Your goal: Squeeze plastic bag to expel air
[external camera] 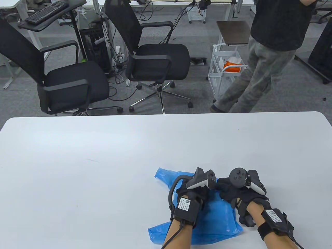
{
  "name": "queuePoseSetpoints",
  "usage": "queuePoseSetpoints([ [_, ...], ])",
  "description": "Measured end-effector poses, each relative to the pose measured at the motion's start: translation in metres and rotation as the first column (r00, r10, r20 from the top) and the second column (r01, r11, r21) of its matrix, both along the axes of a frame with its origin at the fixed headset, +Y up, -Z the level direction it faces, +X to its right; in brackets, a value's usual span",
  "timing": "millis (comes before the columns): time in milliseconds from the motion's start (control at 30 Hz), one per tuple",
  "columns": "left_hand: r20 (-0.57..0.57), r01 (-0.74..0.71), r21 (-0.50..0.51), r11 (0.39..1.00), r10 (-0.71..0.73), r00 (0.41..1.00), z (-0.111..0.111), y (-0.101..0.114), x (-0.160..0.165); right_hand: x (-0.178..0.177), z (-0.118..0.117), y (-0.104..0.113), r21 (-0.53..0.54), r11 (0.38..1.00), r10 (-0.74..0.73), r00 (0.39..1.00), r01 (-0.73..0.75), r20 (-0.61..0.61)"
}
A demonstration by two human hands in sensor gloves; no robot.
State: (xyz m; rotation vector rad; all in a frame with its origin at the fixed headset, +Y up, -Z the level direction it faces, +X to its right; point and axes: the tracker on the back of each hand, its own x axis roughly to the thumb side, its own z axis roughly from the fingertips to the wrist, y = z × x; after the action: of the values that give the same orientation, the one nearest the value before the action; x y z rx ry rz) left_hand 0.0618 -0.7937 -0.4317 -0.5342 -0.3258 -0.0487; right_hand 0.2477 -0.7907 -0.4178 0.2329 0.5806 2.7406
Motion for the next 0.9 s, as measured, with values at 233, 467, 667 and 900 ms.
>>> queuePoseSetpoints([
  [233, -0.076, 0.059, 0.014, 0.998, -0.058, 0.995, -0.004, 0.000, -0.034, -0.001, -0.001, 0.001, 0.009, 1.000, 0.004, 1.000, -0.004, 0.010],
  [467, -0.178, 0.066, 0.019, 0.998, -0.062, 0.982, -0.003, -0.001, -0.079, 0.000, -0.001, 0.001, 0.008, 1.000, -0.004, 1.000, 0.004, 0.019],
  [667, -0.294, 0.083, 0.023, 0.996, -0.073, 0.953, -0.001, -0.001, -0.124, 0.000, -0.001, 0.001, 0.013, 1.000, -0.004, 1.000, 0.003, 0.022],
  [900, -0.390, 0.040, 0.038, 0.998, -0.022, 0.921, 0.004, -0.004, -0.160, 0.001, -0.001, 0.001, 0.012, 1.000, -0.014, 0.999, 0.014, 0.029],
])
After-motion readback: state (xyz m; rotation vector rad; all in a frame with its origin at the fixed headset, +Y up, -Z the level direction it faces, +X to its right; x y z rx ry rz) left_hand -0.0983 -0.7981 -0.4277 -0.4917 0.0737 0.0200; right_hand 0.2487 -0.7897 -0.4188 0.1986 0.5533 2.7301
